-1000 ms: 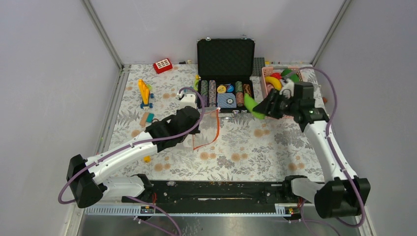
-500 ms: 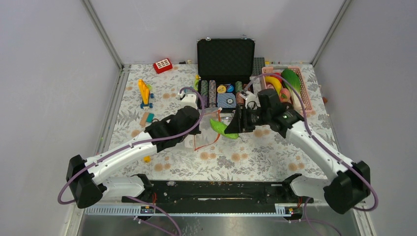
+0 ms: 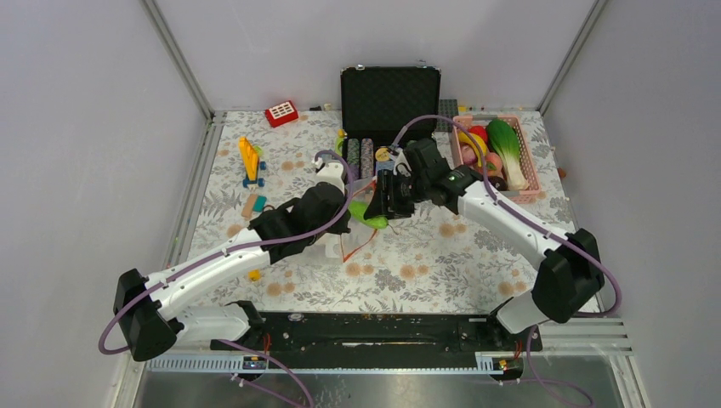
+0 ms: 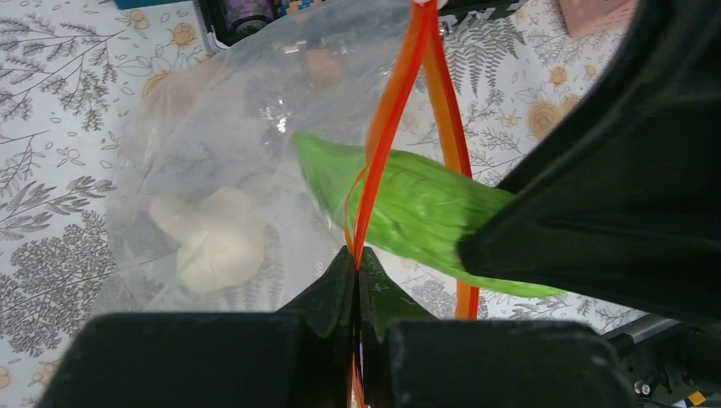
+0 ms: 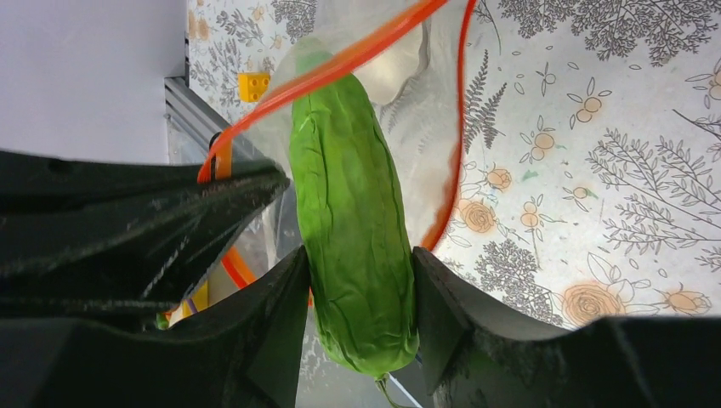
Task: Place the food in the zip-top bag and seal the zipper
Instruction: Place the fake vegetable in the zipper food storage bag, then pick up the fake fruit from the bin.
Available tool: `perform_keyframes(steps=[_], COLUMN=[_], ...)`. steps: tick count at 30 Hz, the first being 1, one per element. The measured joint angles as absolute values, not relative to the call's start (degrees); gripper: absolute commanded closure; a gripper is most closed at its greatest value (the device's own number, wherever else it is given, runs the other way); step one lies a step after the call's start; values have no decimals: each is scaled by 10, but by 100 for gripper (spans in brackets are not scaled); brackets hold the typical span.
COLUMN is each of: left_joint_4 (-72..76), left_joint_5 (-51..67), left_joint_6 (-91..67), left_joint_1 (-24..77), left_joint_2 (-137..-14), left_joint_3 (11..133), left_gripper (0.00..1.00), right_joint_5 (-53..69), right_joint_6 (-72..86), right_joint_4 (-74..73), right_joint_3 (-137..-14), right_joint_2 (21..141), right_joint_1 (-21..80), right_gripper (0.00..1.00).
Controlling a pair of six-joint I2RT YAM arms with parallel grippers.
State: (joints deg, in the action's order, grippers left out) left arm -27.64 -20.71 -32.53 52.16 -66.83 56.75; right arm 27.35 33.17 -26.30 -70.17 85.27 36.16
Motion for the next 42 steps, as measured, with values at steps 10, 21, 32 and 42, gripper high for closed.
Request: perform_keyframes(steps=[10, 21, 32, 42], left_joint_4=[-268, -264, -260, -260], left_joint_5=[-182, -175, -176, -178], left_joint_6=[-320, -319, -319, -319], left_joint_1=[522, 520, 520, 519], left_joint_2=[-668, -668, -664, -660], left_joint_3=[568, 567, 567, 567], left_gripper=[100, 100, 100, 100], right_joint_5=[239, 174, -6, -192], right_joint_6=[382, 389, 290, 190], right_joint_4=[-265, -262, -267, -272], right_joint_3=[-721, -733, -696, -701], right_joint_2=[892, 887, 740, 702], right_joint_1=[388, 401, 404, 248], right_gripper=[41, 3, 0, 0])
